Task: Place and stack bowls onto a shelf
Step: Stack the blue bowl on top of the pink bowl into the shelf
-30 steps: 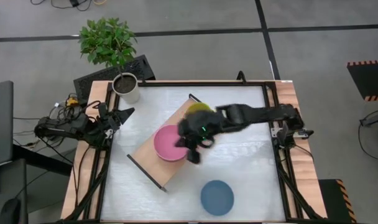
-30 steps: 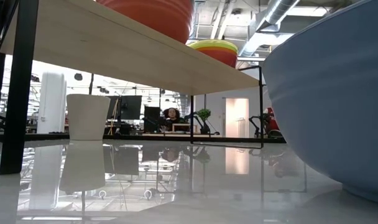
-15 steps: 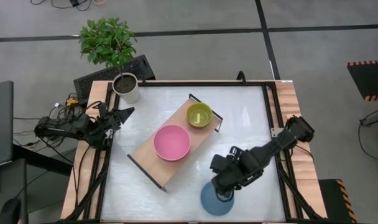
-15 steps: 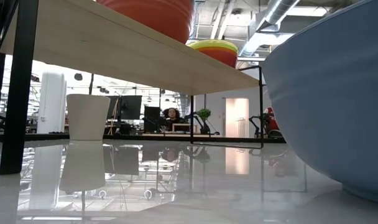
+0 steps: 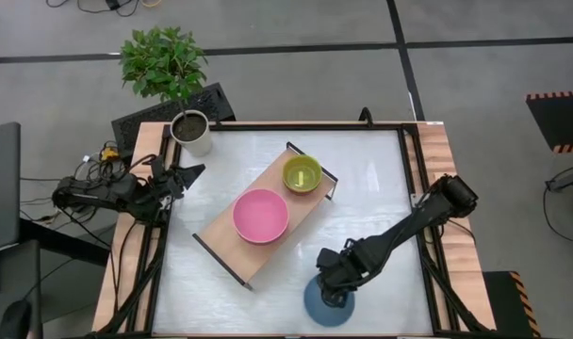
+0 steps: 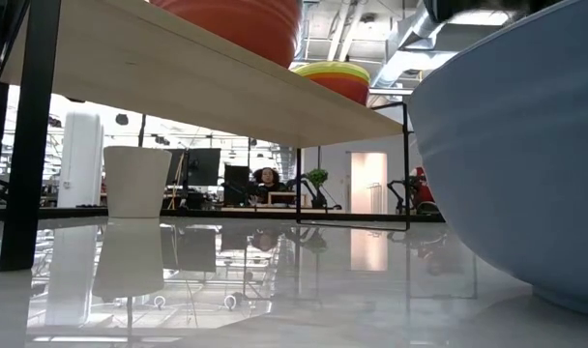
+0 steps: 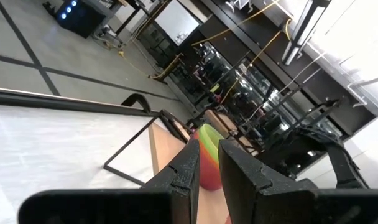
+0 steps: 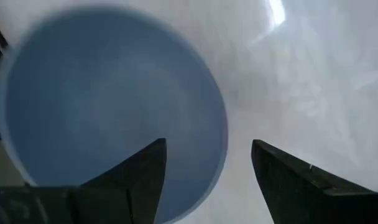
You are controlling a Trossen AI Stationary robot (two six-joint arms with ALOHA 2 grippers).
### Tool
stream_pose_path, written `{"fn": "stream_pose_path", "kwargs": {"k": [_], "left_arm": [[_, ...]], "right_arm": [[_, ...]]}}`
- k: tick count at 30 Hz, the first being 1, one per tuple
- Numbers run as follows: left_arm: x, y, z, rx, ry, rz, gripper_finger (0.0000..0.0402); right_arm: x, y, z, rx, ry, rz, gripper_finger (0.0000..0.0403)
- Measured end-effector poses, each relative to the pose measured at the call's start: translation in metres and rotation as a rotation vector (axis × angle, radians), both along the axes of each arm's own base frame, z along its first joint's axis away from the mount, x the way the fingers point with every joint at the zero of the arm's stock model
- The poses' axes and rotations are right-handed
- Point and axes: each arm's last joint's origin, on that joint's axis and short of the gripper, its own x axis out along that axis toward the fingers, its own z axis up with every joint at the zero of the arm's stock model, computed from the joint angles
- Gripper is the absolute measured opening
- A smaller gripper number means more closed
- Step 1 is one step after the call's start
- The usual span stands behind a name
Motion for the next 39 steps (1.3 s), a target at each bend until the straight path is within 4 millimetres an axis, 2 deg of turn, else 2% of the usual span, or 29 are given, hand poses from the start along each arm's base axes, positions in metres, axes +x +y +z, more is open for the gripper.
{"fn": "stream_pose_path", "kwargs": {"k": [5, 9, 12, 16, 17, 19, 22, 25, 29, 32, 35, 39], "left_arm": [[0.000, 0.000, 0.000, -0.001, 0.001, 0.000, 0.0044], [0.000, 0.000, 0.000, -0.014, -0.006, -0.002, 0.0044], [0.000, 0.000, 0.000, -0.019, -0.009, -0.002, 0.0044], [0.000, 0.000, 0.000, -0.028, -0.014, -0.004, 0.0044], [0.000, 0.000, 0.000, -0.030, -0.015, -0.004, 0.0044], [0.000, 0.000, 0.000, -0.036, -0.019, -0.005, 0.0044], [0.000, 0.000, 0.000, -0.045, -0.024, -0.006, 0.0044], [0.000, 0.000, 0.000, -0.050, -0.028, -0.007, 0.0044], [0.000, 0.000, -0.001, -0.066, -0.031, -0.008, 0.0044], [0.000, 0.000, -0.001, -0.067, -0.031, -0.008, 0.0044], [0.000, 0.000, -0.001, -0.076, -0.036, -0.010, 0.0044], [0.000, 0.000, -0.001, -0.087, -0.043, -0.011, 0.0044]], "right_arm": [[-0.005, -0.006, -0.026, 0.010, 0.032, 0.000, 0.0260], [-0.007, -0.009, -0.034, 0.004, 0.048, 0.001, 0.0240], [-0.008, -0.010, -0.035, -0.002, 0.057, 0.001, 0.0178], [-0.009, -0.010, -0.035, -0.008, 0.063, 0.010, 0.0043], [-0.008, -0.010, -0.033, -0.002, 0.061, 0.033, 0.0026], [-0.006, -0.009, -0.025, -0.004, 0.043, 0.060, 0.0025], [-0.005, -0.013, 0.002, -0.007, 0.034, 0.096, 0.0025], [-0.006, -0.027, 0.048, -0.004, -0.029, 0.118, 0.0025], [-0.009, -0.059, 0.115, -0.018, -0.194, 0.091, 0.0025], [-0.011, -0.086, 0.158, -0.050, -0.341, 0.054, 0.0025], [-0.011, -0.112, 0.187, -0.077, -0.441, 0.031, 0.0025], [-0.008, -0.138, 0.214, -0.142, -0.559, 0.043, 0.0025]]}}
